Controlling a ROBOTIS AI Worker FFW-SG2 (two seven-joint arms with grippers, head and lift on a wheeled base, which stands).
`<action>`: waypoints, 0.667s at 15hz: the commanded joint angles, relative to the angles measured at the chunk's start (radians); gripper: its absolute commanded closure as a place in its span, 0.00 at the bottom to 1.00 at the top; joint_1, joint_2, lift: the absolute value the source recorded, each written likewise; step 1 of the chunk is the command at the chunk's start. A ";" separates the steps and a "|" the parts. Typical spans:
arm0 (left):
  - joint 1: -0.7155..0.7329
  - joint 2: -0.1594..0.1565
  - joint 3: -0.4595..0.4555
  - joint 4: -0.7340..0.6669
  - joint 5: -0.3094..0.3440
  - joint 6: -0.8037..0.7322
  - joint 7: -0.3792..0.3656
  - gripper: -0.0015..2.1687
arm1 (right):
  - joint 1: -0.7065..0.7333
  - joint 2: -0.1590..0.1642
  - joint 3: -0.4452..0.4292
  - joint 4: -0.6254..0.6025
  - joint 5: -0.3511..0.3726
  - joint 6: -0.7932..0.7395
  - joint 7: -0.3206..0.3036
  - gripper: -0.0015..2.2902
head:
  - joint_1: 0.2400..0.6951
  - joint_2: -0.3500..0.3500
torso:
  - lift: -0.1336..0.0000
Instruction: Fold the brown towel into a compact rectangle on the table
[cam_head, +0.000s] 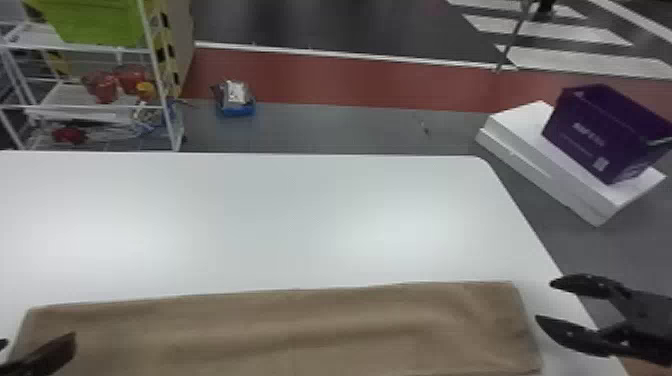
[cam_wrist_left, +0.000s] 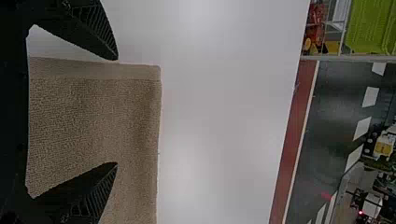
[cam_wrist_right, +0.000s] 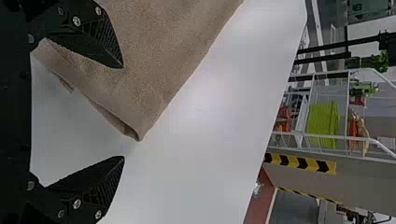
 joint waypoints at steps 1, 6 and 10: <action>0.000 -0.003 -0.003 0.001 -0.036 0.008 0.005 0.04 | -0.003 0.000 0.000 0.002 0.000 -0.003 0.005 0.10 | 1.00 0.25 | 0.08; -0.015 -0.003 0.024 0.022 -0.087 0.008 0.012 0.03 | -0.006 -0.002 0.005 0.005 0.000 -0.012 0.005 0.10 | 1.00 0.30 | 0.08; -0.015 -0.003 0.026 0.034 -0.101 0.054 0.006 0.03 | -0.006 -0.002 0.005 0.007 0.000 -0.012 0.005 0.10 | 1.00 0.34 | 0.08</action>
